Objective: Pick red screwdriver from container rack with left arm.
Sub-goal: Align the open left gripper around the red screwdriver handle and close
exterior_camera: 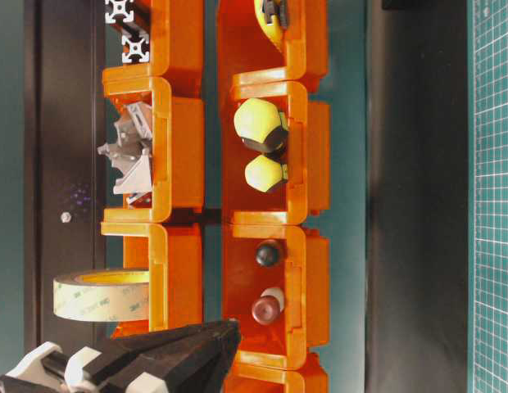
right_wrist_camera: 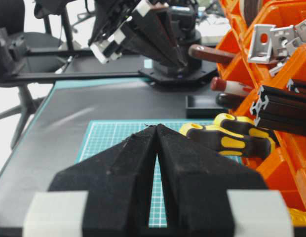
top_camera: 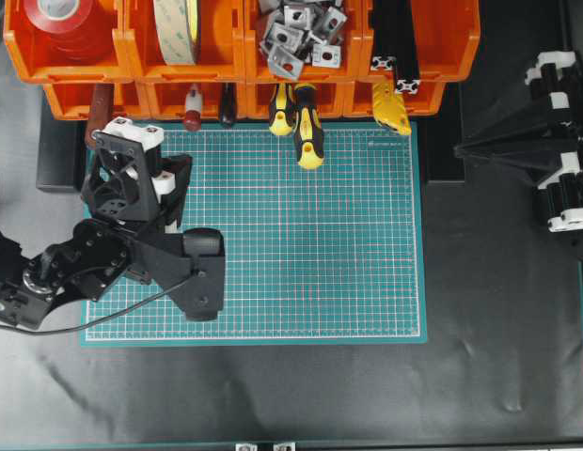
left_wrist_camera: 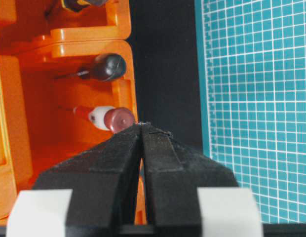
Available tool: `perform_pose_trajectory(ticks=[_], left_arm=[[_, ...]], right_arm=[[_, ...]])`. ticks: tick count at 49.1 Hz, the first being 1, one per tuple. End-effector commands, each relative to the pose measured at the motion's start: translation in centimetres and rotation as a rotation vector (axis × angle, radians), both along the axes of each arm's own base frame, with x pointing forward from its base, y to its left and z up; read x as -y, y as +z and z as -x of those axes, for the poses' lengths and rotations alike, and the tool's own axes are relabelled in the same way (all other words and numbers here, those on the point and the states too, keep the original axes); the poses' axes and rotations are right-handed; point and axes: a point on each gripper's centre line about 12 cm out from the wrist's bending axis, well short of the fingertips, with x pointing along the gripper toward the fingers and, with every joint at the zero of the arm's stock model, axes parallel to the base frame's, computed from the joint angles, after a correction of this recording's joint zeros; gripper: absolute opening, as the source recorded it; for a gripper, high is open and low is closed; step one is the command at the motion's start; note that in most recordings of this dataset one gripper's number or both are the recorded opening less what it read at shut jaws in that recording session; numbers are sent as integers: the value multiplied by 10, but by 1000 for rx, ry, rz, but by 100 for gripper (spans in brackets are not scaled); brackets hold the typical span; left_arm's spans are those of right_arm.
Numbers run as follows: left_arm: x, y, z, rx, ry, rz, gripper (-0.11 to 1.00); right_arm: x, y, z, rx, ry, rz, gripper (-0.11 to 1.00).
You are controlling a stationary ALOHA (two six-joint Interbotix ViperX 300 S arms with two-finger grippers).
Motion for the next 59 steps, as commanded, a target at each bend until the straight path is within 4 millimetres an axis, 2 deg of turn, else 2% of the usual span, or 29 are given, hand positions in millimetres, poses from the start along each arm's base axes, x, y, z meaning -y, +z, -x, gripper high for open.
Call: perform_pose_trajectory(ticks=[1,17,20,24,32,37,51,59], left_arm=[[1,15,-3,43,-2,10,0],[-2,15,-6,46,10,11,1],[-4,15,-6,46,16,11,6],[-10,15,-6,44,32,11,23],[-27,6,-6,31,63,11,72],[-36,4,-7,33,71,17,90],[-50,-3,-12,53,51,48,90],[-51,-9,-9,37,53,43,90]], right_arm=[[-2,7,-2,17,7,-1,0],[-3,4,-2,11,16,2,0],[-4,4,-1,11,18,1,0],[-4,4,-1,11,20,1,0],[-5,3,-1,8,28,3,0],[-6,4,-1,9,32,2,0],[-9,3,-1,6,45,1,0],[-9,2,0,6,46,1,0]])
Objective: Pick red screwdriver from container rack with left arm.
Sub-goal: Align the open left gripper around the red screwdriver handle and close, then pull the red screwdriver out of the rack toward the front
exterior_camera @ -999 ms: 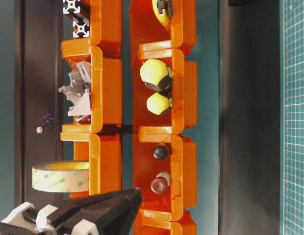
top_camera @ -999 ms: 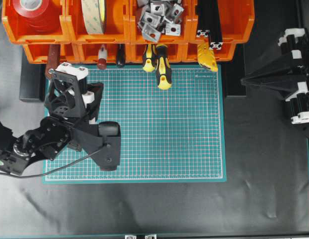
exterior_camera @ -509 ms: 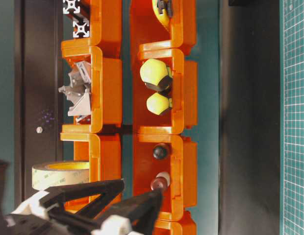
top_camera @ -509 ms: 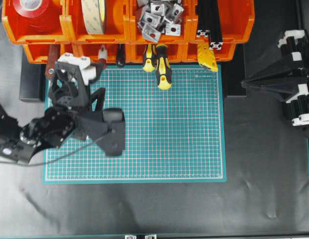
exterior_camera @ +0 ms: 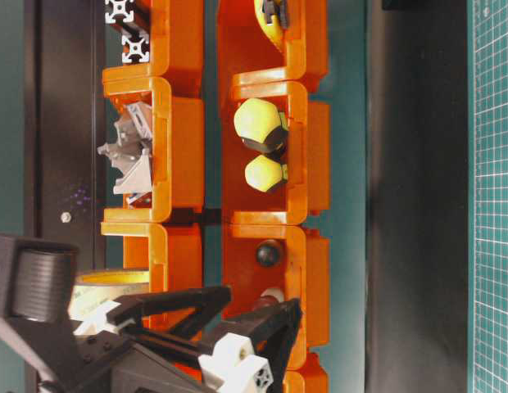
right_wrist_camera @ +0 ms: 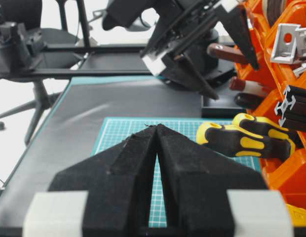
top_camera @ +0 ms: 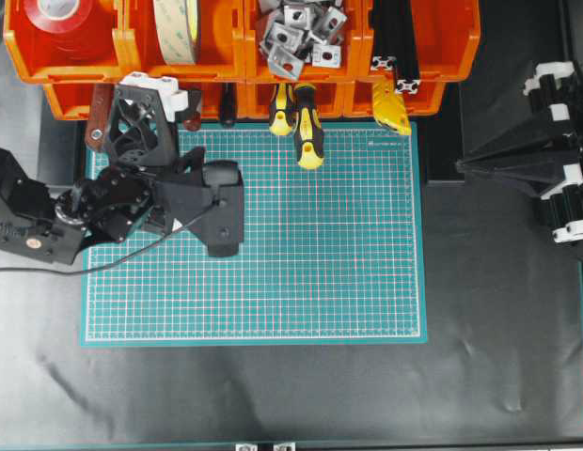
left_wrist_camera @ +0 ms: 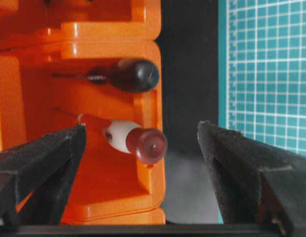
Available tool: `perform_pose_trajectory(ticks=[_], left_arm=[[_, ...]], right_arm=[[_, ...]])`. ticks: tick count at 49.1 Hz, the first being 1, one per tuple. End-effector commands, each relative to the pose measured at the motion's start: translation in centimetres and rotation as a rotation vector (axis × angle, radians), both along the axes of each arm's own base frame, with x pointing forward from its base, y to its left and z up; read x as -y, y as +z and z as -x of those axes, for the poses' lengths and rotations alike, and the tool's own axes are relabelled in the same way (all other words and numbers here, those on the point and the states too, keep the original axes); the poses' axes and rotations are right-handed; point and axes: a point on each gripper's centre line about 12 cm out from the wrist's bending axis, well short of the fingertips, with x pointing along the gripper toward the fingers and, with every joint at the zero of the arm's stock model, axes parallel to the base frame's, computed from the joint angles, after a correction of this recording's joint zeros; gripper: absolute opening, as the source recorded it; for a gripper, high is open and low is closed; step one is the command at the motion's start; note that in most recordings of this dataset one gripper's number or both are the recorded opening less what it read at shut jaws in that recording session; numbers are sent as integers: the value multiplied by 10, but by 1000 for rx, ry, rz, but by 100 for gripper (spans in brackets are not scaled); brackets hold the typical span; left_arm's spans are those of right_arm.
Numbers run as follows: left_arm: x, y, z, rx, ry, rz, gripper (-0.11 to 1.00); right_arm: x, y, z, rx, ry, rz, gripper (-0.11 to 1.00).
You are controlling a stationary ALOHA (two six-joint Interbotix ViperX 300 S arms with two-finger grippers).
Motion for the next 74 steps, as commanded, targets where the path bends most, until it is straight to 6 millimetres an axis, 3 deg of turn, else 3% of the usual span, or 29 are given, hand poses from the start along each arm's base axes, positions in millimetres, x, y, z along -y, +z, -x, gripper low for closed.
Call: perform_pose_trajectory(ticks=[1,42,49,59,68,74], left_arm=[[0,10,2,31,-6,2,90],[-12,10,2,32,27,3,87],[-12,12,0,37,33,4,73],[-12,12,-1,35,34,1,32],[-3,17,-3,46,11,3,32],[13,26,-4,64,-16,5,32]], right_arm=[[0,3,-1,8,2,1,0],[-2,3,-1,6,7,-2,0],[-2,3,-1,7,9,-2,0],[-2,4,-1,15,12,-2,0],[-2,7,0,27,12,-4,0],[-2,8,1,29,12,-3,0]])
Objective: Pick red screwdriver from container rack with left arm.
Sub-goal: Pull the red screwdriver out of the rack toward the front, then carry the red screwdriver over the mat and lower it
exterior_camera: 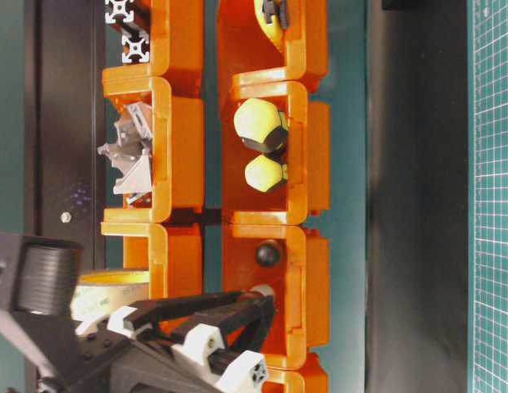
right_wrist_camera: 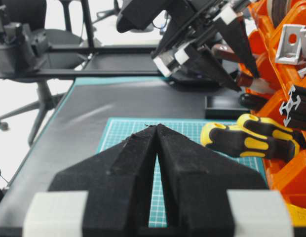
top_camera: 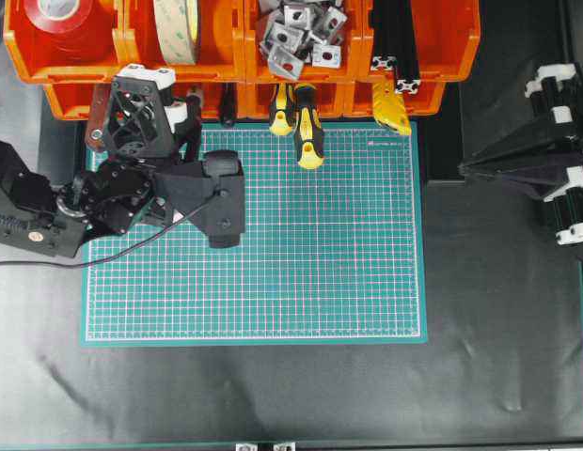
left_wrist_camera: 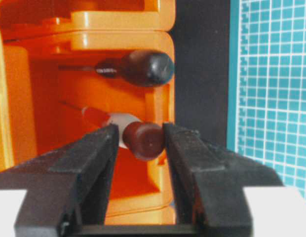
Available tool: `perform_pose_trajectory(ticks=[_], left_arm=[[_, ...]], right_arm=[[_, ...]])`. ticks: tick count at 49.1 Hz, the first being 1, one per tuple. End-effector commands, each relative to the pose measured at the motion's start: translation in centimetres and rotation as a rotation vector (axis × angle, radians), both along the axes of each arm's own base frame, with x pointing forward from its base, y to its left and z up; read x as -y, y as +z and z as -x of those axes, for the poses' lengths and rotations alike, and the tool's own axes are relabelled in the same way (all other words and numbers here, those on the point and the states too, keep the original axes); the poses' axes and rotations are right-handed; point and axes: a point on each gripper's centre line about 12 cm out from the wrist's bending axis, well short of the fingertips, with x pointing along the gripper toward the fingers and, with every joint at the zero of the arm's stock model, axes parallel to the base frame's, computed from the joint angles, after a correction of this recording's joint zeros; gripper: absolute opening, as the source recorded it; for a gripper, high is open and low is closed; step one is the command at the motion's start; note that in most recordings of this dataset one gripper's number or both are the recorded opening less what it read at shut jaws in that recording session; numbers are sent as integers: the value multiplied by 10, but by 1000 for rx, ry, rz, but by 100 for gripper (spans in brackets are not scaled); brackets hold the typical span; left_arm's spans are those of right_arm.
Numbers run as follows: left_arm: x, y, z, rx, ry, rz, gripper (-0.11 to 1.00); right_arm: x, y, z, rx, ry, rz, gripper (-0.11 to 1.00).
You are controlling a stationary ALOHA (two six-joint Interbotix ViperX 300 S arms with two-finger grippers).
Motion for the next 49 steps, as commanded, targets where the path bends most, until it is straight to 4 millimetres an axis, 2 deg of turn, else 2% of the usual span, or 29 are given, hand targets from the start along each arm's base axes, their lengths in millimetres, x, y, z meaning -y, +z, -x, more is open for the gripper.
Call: perform_pose_trajectory(ticks=[1,11,20,28,34,42,47,49], left_arm=[[16,23,-3,60,-29,8,31],[47,50,3,79,-31,-11,27],[74,86,17,122,-29,-6,25],[109,114,29,150,-117,8,25],[136,128,35,171,-200,25,25],[171,134,41,198,-285,54,25],[185,127,39,199,-332,59,25],[188,119,36,189,-359,52,25]], right_arm=[[0,7,-1,20,2,-2,0],[0,7,-1,21,1,-8,0],[-1,9,0,30,6,-11,0],[-1,14,3,49,6,-13,0],[-1,19,7,69,10,-27,0],[-1,23,14,54,12,-62,0],[0,25,18,40,11,-91,0],[0,29,19,46,11,-107,0]])
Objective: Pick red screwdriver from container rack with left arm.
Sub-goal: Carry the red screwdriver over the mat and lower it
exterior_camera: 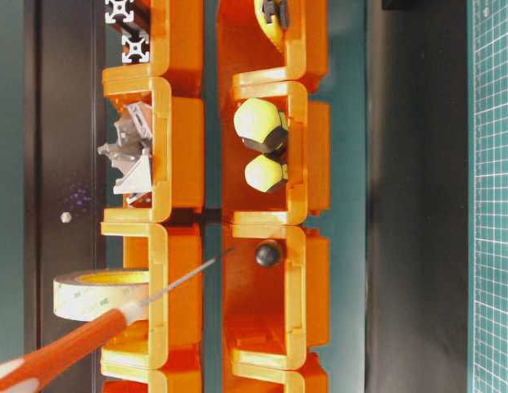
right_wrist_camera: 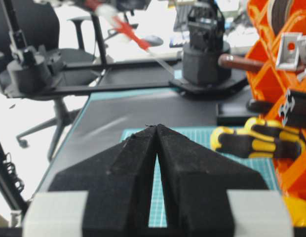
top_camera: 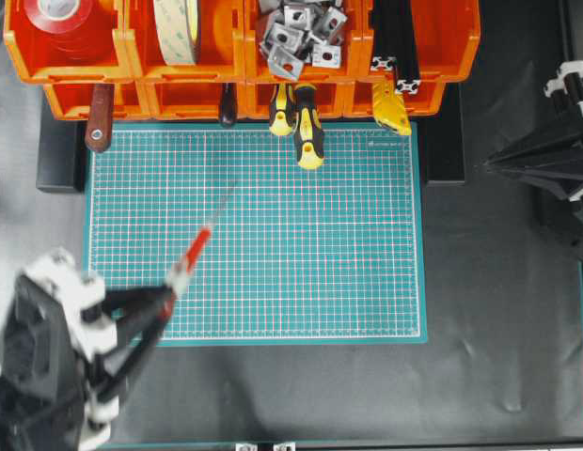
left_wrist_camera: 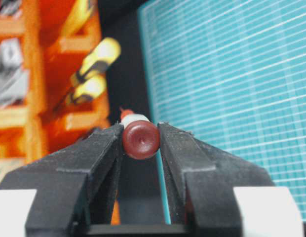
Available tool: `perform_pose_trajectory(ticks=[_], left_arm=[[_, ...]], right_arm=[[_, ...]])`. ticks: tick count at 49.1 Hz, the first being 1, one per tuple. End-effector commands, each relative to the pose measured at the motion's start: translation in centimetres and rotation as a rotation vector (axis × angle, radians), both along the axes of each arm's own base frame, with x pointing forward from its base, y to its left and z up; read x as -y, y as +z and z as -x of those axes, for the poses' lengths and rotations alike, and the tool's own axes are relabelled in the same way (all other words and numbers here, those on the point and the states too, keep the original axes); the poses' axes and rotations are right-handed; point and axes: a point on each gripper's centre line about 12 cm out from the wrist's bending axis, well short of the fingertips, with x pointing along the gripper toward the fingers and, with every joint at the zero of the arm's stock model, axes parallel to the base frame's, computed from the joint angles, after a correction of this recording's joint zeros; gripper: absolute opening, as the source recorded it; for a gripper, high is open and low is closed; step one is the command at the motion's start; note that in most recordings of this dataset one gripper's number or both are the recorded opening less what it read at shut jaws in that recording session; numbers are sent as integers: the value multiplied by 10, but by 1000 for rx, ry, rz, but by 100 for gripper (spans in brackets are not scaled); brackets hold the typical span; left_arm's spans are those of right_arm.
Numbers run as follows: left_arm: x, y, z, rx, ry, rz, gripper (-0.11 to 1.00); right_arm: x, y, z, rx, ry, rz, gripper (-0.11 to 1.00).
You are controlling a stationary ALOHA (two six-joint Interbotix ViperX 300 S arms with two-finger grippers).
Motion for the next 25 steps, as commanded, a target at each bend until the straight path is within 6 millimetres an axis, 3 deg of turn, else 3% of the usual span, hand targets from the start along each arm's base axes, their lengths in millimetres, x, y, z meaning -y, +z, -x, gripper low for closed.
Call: perform_pose_trajectory(ticks=[1,10,18,25], left_arm=[[5,1,-4,24,-49,13,25],[-6,-28,-24,27,-144,20,25],[-27,-49,-39,20,-199,17,25],[-52,-80,-49,-27,-216,-2,25]], right_arm=[[0,19,2,35,3,-32,0],[0,29,7,56,3,-123,0],[1,28,8,40,1,-164,0],[1,26,7,17,-5,-180,0]])
